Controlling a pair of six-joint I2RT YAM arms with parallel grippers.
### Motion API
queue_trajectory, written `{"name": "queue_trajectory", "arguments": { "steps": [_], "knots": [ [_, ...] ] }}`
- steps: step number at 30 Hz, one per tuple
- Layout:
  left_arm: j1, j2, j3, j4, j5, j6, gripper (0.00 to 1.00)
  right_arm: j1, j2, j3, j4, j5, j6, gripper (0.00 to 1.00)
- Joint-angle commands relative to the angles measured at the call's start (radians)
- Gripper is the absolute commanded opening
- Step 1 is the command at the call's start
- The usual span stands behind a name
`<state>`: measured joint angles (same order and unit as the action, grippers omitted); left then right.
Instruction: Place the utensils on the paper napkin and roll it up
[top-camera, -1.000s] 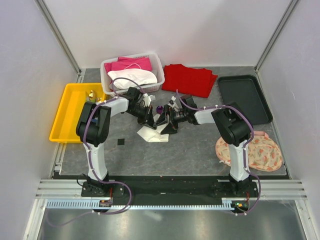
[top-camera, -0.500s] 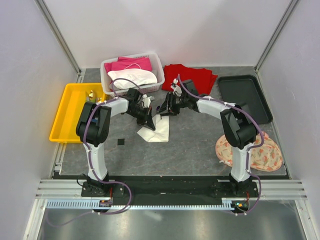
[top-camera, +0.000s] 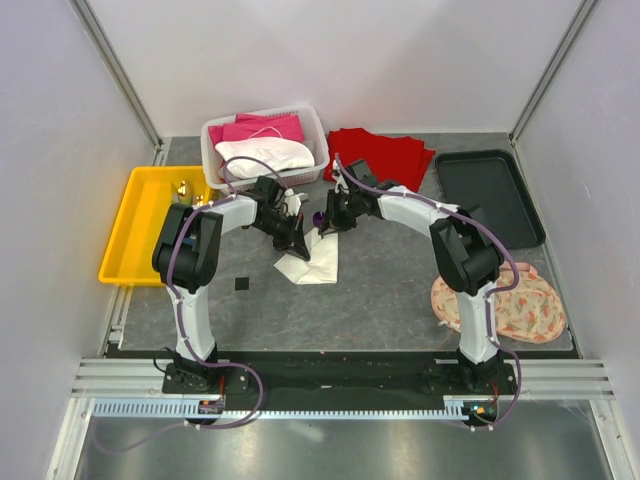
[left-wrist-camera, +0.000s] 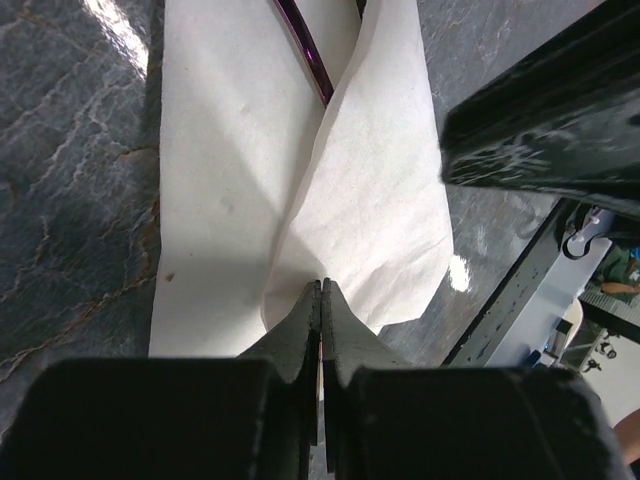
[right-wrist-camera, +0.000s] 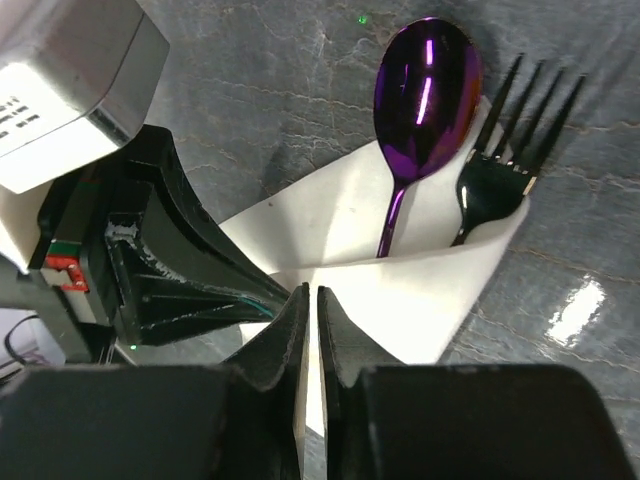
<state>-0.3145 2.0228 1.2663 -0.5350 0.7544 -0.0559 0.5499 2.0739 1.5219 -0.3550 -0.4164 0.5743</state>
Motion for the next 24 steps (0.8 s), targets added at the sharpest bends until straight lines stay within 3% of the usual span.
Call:
{"name": "queue_trajectory", "arguments": {
  "steps": [1,11,24],
  "knots": [
    [-0.003,0.013,-0.007,0.029,-0.010,-0.024,0.02,0.036,0.043,0.089,-0.061,0.088,-0.044,0.13],
    [-0.001,0.014,-0.008,0.032,-0.015,-0.025,0.02,0.061,0.129,0.181,-0.093,0.113,-0.062,0.14],
    [-0.001,0.013,-0.018,0.043,-0.020,-0.032,0.02,0.059,0.144,0.181,-0.124,0.157,-0.122,0.15]
  ]
}}
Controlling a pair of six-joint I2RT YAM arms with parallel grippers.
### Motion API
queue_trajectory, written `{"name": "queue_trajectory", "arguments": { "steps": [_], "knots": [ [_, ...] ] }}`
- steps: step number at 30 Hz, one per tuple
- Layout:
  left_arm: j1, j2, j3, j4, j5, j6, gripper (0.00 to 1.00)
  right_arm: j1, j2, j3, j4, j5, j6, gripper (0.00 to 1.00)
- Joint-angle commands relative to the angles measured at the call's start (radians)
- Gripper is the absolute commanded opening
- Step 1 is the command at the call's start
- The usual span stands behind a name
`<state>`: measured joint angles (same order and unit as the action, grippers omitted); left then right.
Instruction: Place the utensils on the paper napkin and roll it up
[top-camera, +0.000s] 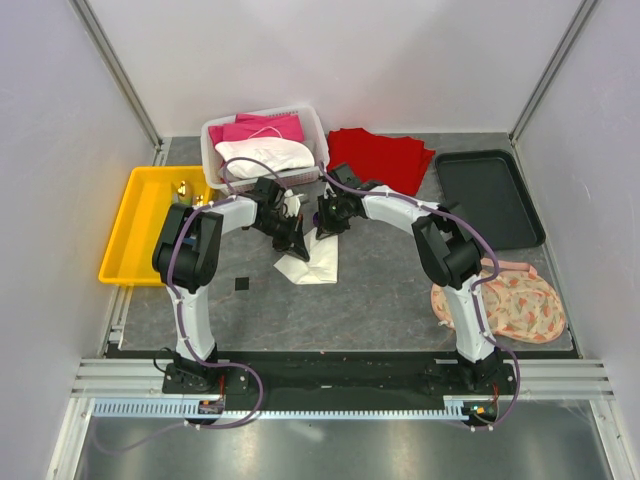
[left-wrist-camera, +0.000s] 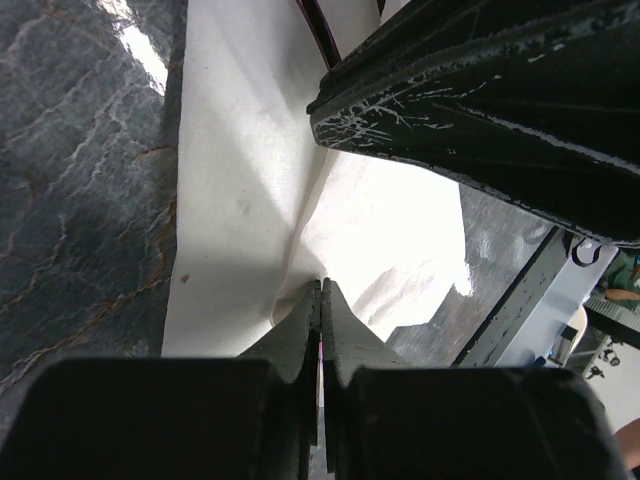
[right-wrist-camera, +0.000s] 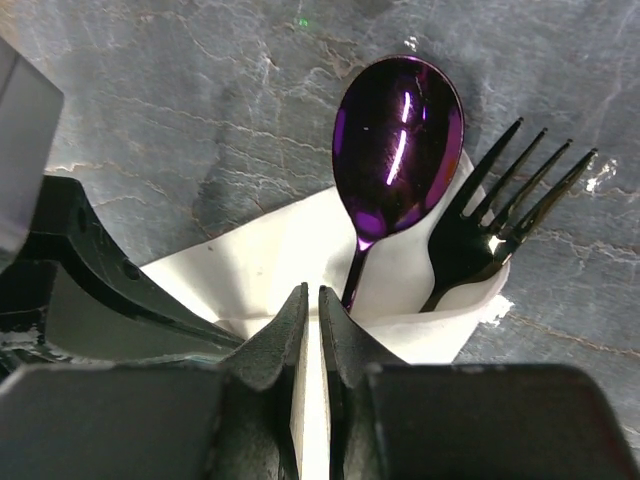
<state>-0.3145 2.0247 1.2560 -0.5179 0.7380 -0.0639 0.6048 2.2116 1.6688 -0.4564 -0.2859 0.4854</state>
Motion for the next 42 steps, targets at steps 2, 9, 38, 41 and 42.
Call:
{"name": "queue_trajectory", "arguments": {
  "steps": [2,9,38,41,42],
  "knots": [
    [-0.001,0.014,-0.007,0.024,-0.005,-0.024,0.02,0.006,0.003,0.037,-0.030,0.034,-0.048,0.15],
    [-0.001,0.016,-0.007,0.024,-0.006,-0.024,0.02,0.003,0.011,0.051,-0.065,0.062,-0.088,0.16],
    [-0.001,0.026,-0.004,0.030,-0.020,-0.033,0.02,0.003,0.073,0.155,-0.122,0.100,-0.152,0.17],
    [-0.001,0.028,-0.004,0.030,-0.022,-0.036,0.02,0.001,0.059,0.161,-0.120,0.088,-0.172,0.19],
    [-0.001,0.029,-0.004,0.029,-0.025,-0.039,0.02,0.000,0.054,0.163,-0.120,0.077,-0.185,0.20]
  ]
}}
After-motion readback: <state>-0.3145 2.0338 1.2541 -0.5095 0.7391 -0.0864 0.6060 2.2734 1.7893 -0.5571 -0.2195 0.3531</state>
